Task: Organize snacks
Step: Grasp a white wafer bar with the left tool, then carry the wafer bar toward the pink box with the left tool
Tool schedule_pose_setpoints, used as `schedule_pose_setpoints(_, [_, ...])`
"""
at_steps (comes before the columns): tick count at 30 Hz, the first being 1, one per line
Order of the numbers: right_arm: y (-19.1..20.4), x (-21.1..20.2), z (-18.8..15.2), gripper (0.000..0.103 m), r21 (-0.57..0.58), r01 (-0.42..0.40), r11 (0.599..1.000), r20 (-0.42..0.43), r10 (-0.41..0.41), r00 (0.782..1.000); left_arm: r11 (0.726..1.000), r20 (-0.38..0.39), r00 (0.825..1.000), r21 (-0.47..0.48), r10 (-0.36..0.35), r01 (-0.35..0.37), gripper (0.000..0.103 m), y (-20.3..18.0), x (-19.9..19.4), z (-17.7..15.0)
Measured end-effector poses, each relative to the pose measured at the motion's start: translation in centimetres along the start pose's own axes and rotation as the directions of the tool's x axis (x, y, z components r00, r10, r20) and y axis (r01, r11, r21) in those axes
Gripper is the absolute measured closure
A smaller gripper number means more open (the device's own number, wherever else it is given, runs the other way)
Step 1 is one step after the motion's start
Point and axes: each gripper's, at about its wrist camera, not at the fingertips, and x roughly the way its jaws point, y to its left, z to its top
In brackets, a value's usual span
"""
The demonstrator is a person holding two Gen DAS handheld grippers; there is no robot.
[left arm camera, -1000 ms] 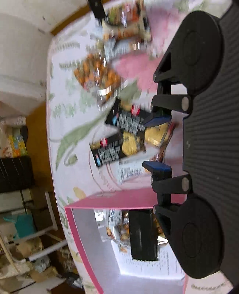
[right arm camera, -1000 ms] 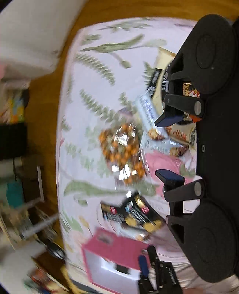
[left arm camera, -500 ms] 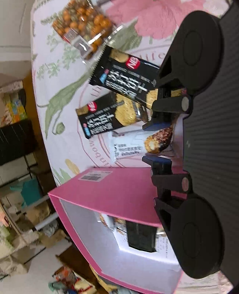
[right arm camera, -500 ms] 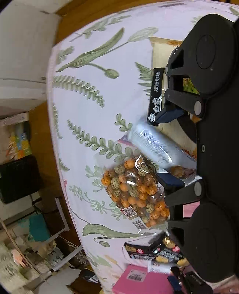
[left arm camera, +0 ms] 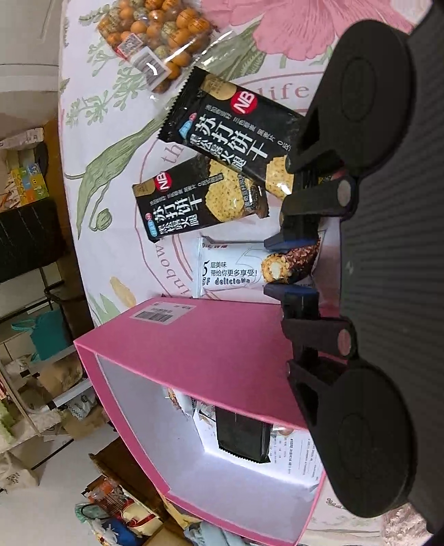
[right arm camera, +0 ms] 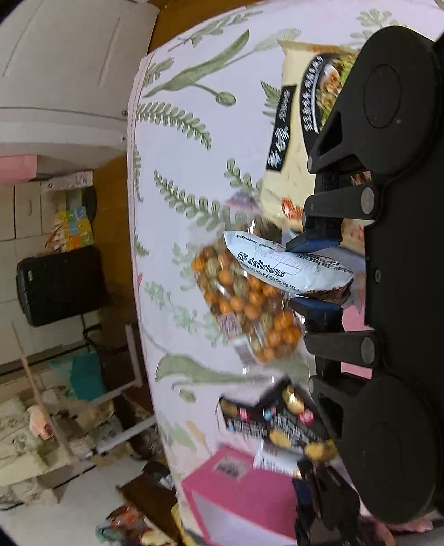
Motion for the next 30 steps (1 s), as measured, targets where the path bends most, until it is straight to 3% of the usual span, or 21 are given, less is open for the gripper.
schedule_pose_setpoints(11, [2.7,-0.1,-2.5,0.072,0.016,-0.136,0.991,-0.036,0.136,0.99,0.993,0.025,0.993,-0.025,-0.114,0.115,0.084,2.1,-3.6,-0.6])
schedule_pose_setpoints(19, [3.9,-0.5,-4.0,0.073,0.036,-0.188,0.981,-0.067,0.19,0.979,0.984,0.058,0.984,-0.058,-0.166,0.17,0.084,3.7,-6.9,-2.1])
schedule_pose_setpoints(25, [5.3,-2.0,-4.5,0.073,0.033,-0.234,0.972,-0.098,0.236,0.967,0.963,0.058,0.969,-0.117,-0.239,0.244,0.084,6.7,-9.2,-2.8])
schedule_pose_setpoints(30, [7.9,-3.9,-4.3,0.073,-0.008,-0.31,0.951,-0.143,0.306,0.941,0.93,0.048,0.948,-0.185,-0.315,0.318,0.084,10.9,-11.2,-3.1])
